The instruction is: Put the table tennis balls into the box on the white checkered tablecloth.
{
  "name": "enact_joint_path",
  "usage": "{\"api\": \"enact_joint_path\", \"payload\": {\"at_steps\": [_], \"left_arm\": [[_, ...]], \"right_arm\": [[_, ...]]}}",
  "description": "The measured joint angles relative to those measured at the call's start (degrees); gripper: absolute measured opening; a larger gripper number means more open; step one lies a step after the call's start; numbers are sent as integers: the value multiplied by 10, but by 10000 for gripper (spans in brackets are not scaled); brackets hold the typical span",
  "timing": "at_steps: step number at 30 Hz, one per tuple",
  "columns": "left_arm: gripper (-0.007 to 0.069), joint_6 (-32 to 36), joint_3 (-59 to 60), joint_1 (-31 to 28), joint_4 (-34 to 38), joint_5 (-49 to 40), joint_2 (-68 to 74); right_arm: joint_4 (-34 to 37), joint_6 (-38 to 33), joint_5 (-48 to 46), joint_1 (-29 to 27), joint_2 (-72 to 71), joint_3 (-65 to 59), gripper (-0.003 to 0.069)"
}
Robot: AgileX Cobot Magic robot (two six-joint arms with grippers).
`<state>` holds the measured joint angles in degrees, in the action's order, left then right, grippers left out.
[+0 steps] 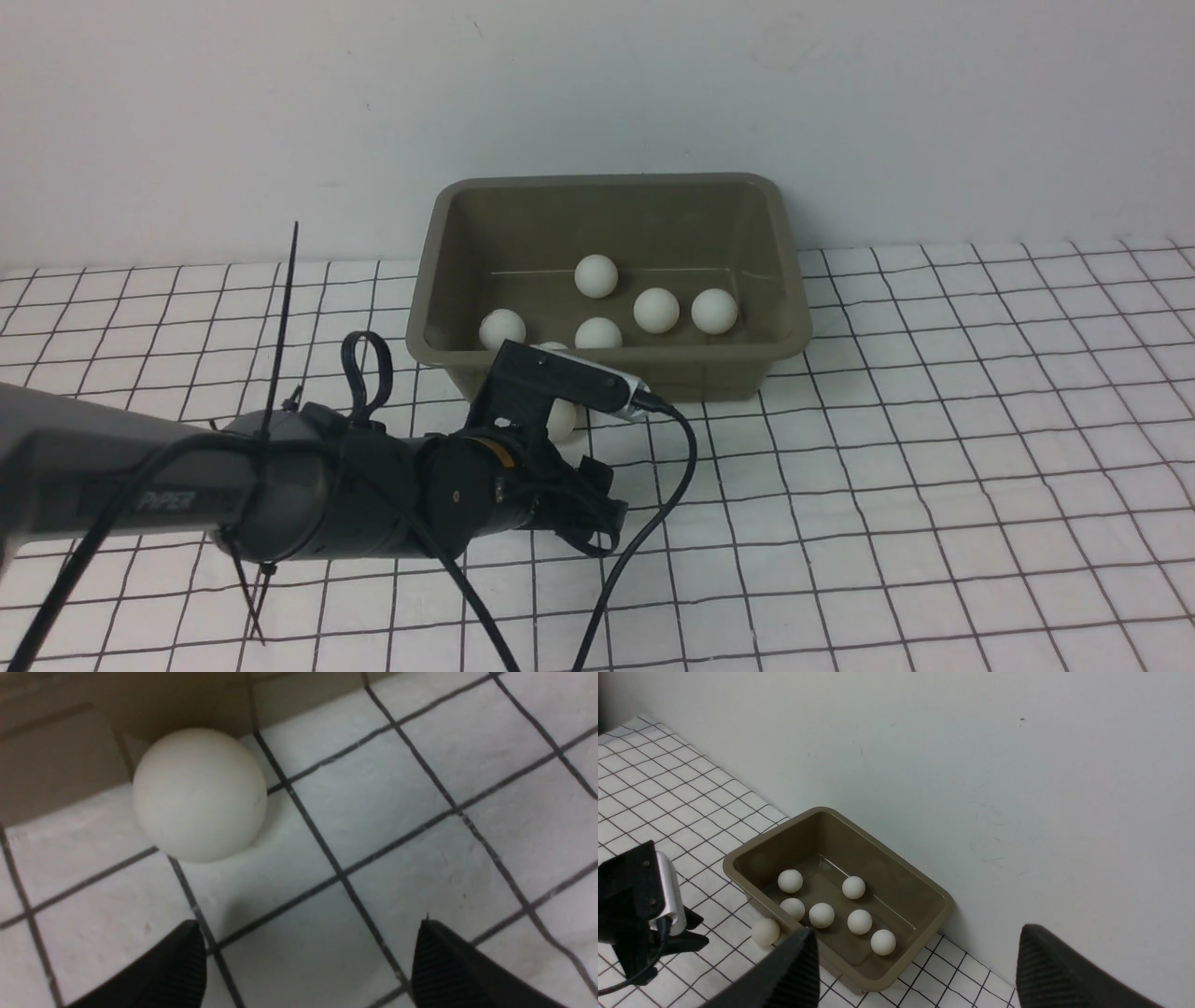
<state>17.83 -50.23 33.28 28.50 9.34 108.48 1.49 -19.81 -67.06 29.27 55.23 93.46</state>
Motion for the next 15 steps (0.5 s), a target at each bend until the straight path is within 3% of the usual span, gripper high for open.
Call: {"api": "enact_joint_path", "payload": {"at_steps": [15], "left_arm": [[532,-16,-14,0,7,92,16]], "right_arm": [[5,-3,0,0,0,0,514]]}}
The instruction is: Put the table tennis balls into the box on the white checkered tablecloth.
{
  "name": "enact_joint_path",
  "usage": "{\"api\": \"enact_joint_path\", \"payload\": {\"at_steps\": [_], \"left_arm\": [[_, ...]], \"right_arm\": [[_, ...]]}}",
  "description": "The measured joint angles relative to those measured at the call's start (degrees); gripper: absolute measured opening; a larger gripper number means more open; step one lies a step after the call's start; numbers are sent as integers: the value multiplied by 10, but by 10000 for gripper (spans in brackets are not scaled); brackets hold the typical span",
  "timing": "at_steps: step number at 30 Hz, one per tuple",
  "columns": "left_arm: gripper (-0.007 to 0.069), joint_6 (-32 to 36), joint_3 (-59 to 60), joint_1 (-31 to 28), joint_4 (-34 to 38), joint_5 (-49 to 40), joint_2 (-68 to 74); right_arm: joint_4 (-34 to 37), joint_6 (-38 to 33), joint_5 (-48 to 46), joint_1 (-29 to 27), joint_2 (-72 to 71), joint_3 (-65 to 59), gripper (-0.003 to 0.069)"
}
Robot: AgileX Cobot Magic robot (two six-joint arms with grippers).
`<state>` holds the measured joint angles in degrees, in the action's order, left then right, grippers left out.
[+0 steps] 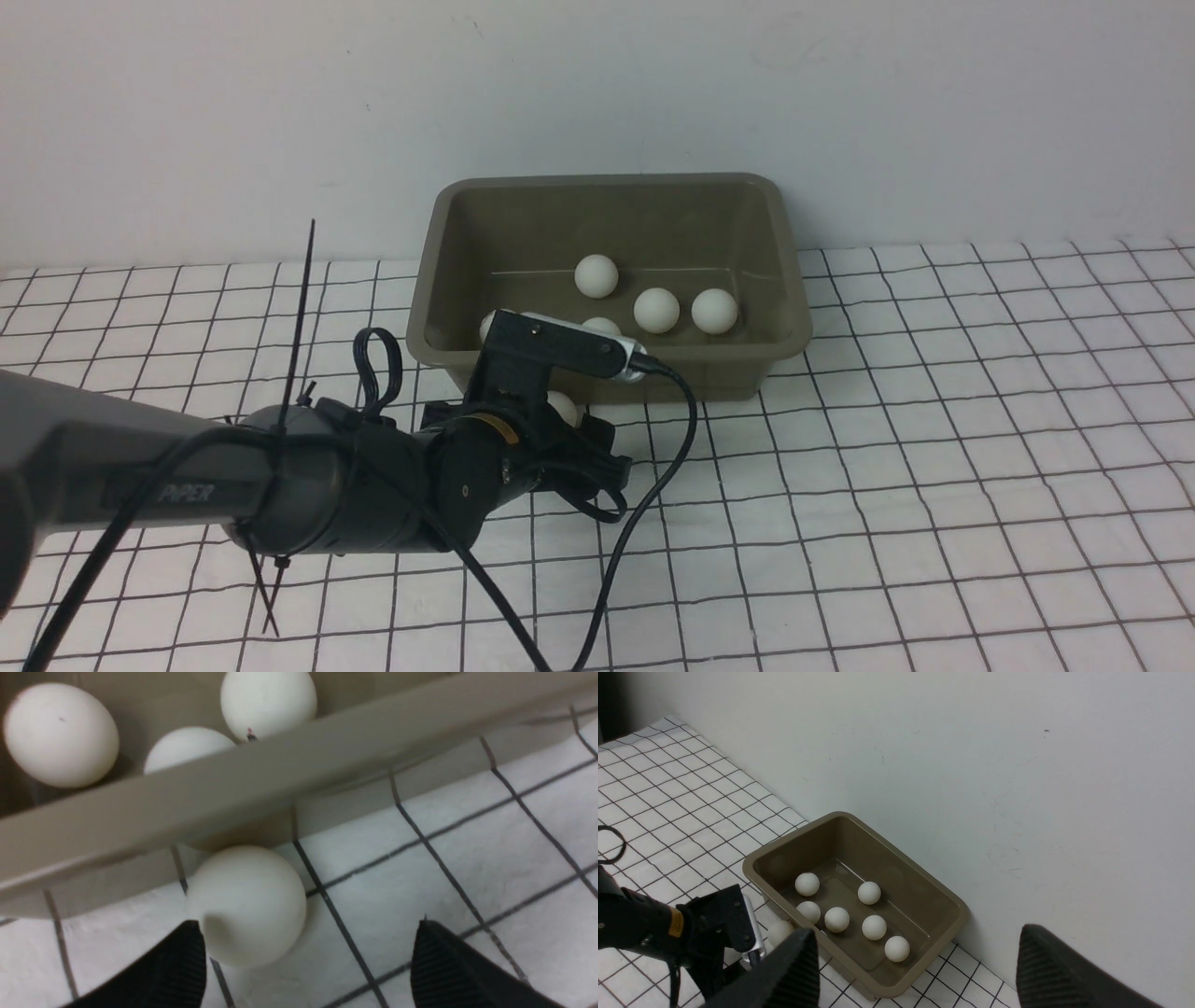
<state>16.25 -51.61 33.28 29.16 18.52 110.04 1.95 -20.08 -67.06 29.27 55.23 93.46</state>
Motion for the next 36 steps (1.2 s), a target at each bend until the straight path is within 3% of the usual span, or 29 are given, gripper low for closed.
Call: {"api": "enact_joint_path", "payload": {"at_steps": [18,23,30,33,36], "left_arm": [[519,-26,-23,0,0,45,37],[361,-29,-23,0,0,44,37],[43,-26,-23,2,-4,47,34],[4,-18,-23,2,-4,47,33],[19,-15,-23,2,-5,37,31]], "right_arm": [[23,-10,4,0,0,0,514],[24,-17,4,0,0,0,514],[24,-19,7,1,0,0,514],[24,-20,9,1,0,0,514],[24,-20,9,1,0,0,514]]}}
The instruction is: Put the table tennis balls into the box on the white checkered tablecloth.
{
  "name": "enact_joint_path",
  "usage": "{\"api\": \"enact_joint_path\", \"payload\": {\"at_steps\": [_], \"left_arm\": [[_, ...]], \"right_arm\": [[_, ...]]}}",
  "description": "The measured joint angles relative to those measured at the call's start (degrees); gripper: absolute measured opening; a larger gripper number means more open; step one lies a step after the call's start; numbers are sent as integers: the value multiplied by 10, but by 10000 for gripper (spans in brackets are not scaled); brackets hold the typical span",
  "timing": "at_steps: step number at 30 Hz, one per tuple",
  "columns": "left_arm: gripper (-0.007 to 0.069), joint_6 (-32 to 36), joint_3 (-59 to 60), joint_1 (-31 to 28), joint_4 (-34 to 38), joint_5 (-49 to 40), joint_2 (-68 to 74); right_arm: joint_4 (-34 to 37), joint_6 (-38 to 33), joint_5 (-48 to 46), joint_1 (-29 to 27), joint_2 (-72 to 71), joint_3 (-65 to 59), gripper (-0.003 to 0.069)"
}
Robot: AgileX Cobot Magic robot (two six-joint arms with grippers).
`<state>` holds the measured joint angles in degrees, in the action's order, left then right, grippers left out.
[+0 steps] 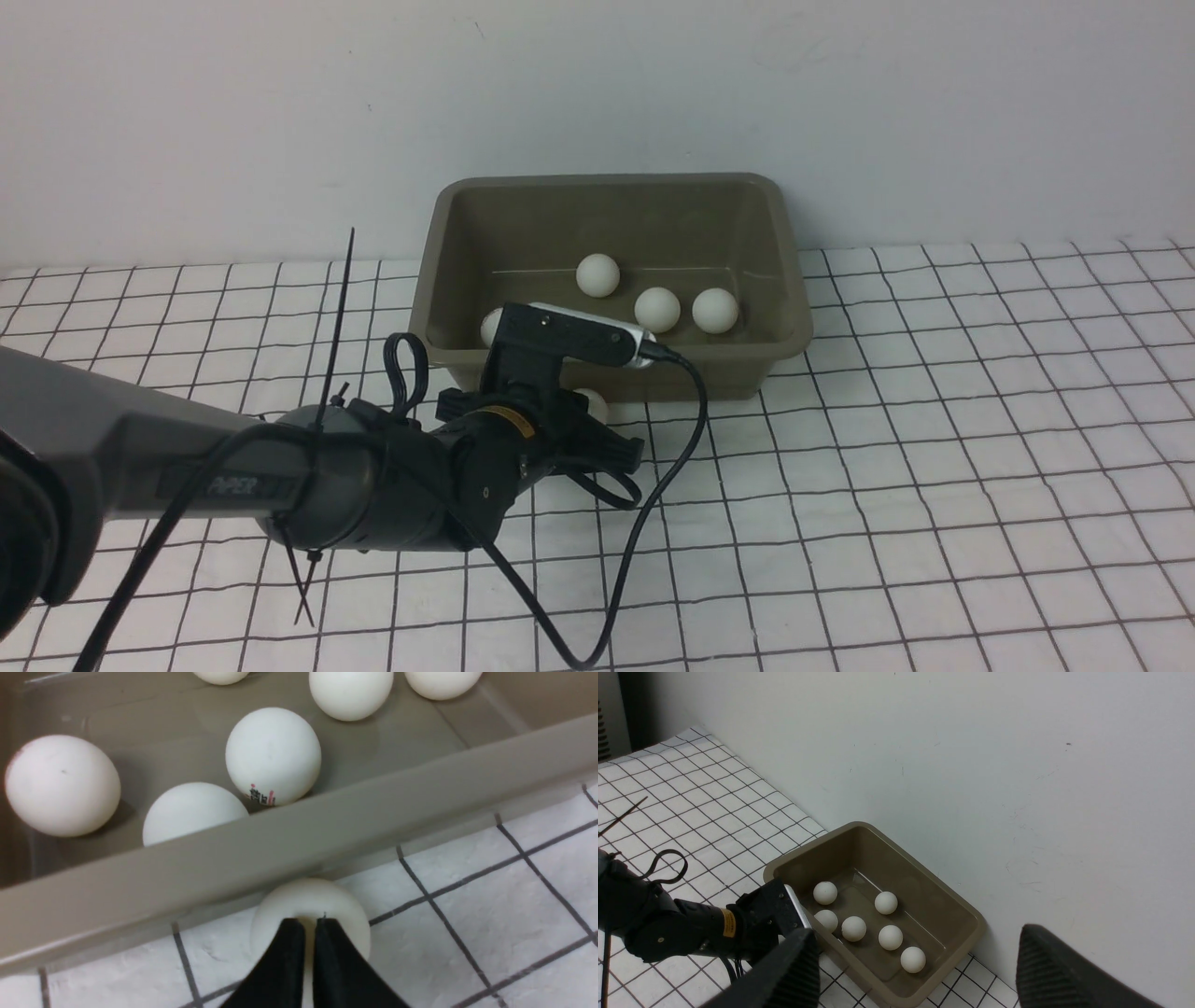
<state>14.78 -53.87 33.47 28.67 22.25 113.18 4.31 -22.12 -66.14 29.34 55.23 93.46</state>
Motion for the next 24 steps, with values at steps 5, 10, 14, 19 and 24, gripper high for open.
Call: {"api": "enact_joint_path", "payload": {"at_steps": [5,10,14,19,24], "left_arm": [[229,0,-1,1,-21,-38,2],[486,-36,-1,7,-20,-57,5],[552,-54,-1,11,-19,-66,5],[551,-58,-1,14,-19,-46,5],[502,-58,-2,14,-18,-12,23]], "right_arm": [[0,0,0,0,0,0,514],[0,-1,0,0,0,0,514],[0,-2,0,0,0,0,514],[0,-2,1,0,0,0,514],[0,-3,3,0,0,0,514]]}}
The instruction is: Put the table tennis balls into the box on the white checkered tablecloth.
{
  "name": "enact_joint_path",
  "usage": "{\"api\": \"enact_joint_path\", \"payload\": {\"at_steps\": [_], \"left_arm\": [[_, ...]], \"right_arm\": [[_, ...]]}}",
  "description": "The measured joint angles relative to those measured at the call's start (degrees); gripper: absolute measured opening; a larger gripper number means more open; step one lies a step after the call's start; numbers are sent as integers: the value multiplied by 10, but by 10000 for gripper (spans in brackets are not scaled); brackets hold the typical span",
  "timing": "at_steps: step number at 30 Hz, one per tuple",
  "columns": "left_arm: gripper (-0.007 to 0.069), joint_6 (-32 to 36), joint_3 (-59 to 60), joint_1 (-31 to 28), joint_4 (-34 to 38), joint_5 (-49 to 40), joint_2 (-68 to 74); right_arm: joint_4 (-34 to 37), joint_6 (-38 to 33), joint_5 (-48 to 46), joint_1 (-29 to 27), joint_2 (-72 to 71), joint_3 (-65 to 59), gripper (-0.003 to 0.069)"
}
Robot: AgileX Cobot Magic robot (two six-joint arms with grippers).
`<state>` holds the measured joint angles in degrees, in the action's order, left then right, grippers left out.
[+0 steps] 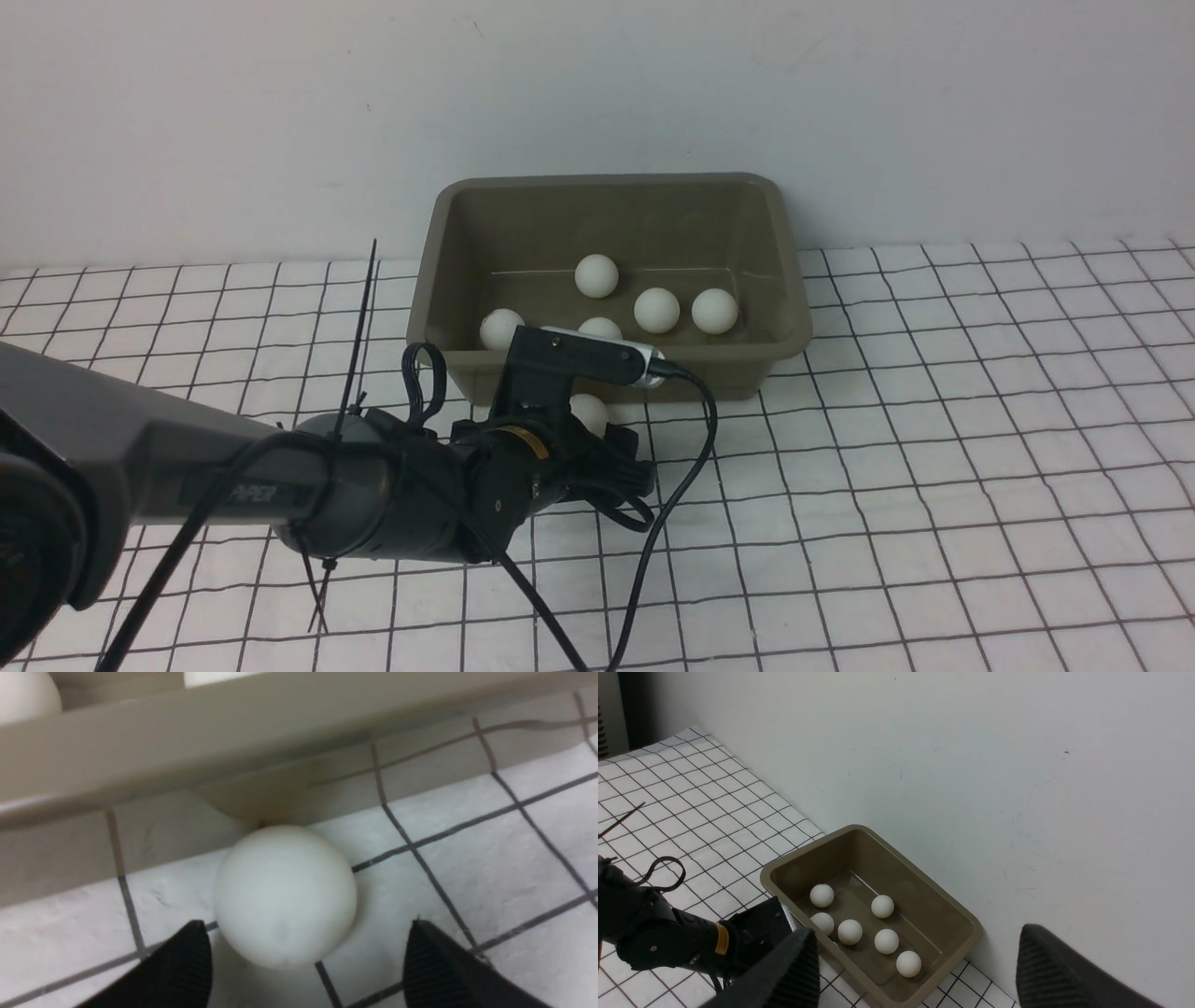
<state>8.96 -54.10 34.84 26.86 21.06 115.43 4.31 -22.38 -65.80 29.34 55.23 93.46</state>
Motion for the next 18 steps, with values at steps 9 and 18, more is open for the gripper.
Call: {"api": "enact_joint_path", "payload": {"at_steps": [9,18], "left_arm": [[177,2,-4,0,4,7,12],[-4,45,-4,38,7,-25,-68]], "right_arm": [[0,-4,0,0,0,0,514],[-6,-9,-3,0,0,0,514]]}}
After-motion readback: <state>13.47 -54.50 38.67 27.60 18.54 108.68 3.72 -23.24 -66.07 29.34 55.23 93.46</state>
